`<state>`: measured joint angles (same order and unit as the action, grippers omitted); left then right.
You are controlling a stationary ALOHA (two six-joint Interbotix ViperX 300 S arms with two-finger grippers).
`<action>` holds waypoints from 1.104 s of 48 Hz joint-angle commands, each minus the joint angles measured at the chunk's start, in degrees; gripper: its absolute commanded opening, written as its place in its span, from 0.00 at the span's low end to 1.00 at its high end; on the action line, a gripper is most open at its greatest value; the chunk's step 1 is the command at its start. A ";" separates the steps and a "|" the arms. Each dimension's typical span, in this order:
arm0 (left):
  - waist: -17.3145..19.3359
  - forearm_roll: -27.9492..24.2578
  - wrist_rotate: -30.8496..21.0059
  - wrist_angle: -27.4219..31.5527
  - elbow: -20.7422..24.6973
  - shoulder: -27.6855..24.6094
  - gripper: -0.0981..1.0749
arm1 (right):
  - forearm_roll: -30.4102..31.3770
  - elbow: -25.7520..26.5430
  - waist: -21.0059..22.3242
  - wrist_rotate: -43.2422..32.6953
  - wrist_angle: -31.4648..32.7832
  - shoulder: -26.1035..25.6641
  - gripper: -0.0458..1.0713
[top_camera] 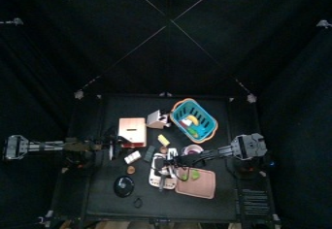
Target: Grab salmon sushi
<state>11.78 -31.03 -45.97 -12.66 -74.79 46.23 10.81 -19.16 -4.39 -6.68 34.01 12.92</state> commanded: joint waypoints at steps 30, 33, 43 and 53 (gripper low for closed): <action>0.09 0.09 0.09 -0.18 0.70 -0.09 0.83 | -1.23 8.44 1.32 -1.05 0.53 -5.19 0.52; 0.09 0.09 0.09 -0.18 0.70 -0.09 0.83 | -1.76 8.88 2.20 -1.14 0.09 -5.54 0.52; 0.09 0.44 0.18 -0.18 0.79 -0.18 0.83 | -7.65 8.17 7.73 -1.49 -0.88 -7.03 0.52; 0.09 0.44 0.18 -0.18 0.79 -0.09 0.83 | -8.17 6.59 11.16 -3.52 -3.16 -6.94 0.52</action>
<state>11.69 -30.67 -45.88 -12.66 -74.71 46.23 2.02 -13.01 6.06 -9.84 31.82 8.70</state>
